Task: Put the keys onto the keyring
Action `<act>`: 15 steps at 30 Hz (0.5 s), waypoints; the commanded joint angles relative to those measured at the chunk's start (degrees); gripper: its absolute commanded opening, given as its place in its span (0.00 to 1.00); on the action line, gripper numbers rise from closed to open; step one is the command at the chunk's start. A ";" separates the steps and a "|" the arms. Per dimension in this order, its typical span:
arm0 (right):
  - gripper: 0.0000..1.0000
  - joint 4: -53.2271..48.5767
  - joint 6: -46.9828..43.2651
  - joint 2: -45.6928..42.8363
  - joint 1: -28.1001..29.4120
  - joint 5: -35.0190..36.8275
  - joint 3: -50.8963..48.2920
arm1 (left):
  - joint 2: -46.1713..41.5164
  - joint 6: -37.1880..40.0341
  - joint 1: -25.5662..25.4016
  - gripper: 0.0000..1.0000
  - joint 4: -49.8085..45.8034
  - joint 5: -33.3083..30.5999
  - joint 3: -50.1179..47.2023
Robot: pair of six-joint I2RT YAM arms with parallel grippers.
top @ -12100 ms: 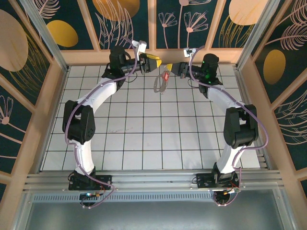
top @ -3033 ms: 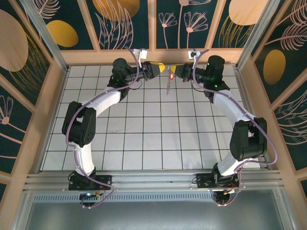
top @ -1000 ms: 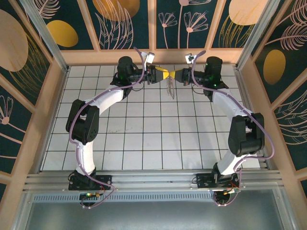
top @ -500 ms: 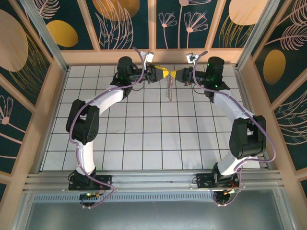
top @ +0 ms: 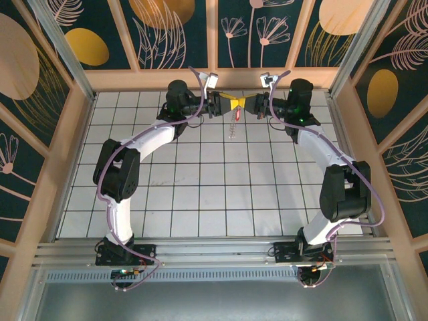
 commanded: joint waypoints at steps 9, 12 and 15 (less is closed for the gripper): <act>0.00 2.43 -0.15 -0.80 0.37 -1.23 -0.11 | 0.84 -1.15 -0.16 0.05 3.93 1.25 -0.06; 0.00 2.36 0.02 -1.22 0.37 -0.83 -0.21 | 0.76 -1.60 -0.16 0.00 4.91 1.19 -0.32; 0.26 2.30 0.25 -2.79 0.03 1.06 -0.99 | 0.48 -1.94 -0.16 0.00 5.77 1.28 -0.60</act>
